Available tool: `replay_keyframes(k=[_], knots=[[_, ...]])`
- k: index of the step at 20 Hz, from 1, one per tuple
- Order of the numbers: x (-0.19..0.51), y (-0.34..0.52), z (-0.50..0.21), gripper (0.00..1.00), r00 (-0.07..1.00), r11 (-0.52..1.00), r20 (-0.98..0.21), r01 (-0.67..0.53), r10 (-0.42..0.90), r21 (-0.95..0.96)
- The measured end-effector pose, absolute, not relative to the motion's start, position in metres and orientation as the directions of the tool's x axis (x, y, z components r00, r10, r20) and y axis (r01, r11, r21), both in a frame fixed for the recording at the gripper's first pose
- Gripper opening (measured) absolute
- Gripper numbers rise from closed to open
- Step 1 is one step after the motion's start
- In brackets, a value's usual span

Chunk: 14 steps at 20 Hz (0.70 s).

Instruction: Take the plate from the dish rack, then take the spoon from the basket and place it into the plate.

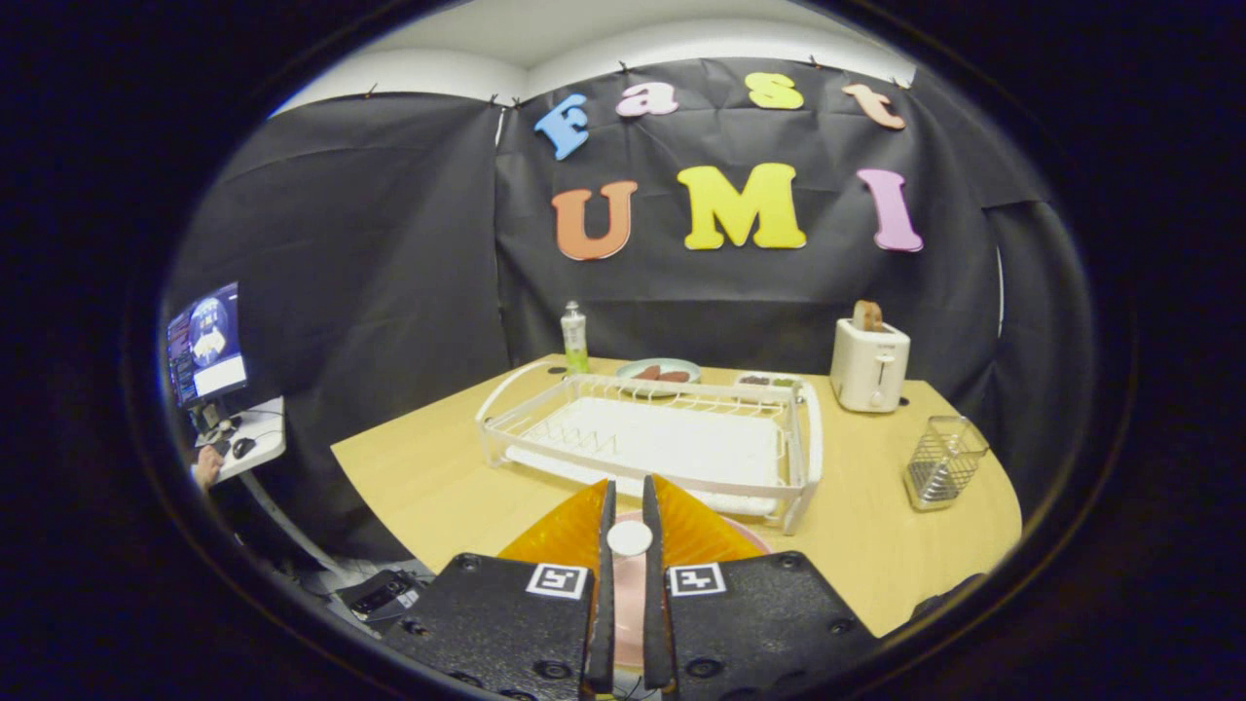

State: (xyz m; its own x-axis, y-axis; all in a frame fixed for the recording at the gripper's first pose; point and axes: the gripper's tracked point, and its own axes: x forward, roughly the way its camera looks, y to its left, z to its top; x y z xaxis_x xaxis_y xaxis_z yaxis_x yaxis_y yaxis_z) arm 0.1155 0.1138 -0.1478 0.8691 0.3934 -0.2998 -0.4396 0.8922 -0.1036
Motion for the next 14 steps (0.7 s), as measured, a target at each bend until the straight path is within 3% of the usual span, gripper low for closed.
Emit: replay_keyframes(k=[10,12,14], knots=[[0.138,0.09,-0.161,0.23,0.842,0.902,-0.388,-0.428,0.375,-0.058],[0.146,0.076,-0.157,0.29,0.865,0.923,-0.385,-0.377,0.321,-0.079],[0.149,0.065,-0.144,0.41,0.899,0.939,-0.344,-0.326,0.272,-0.107]])
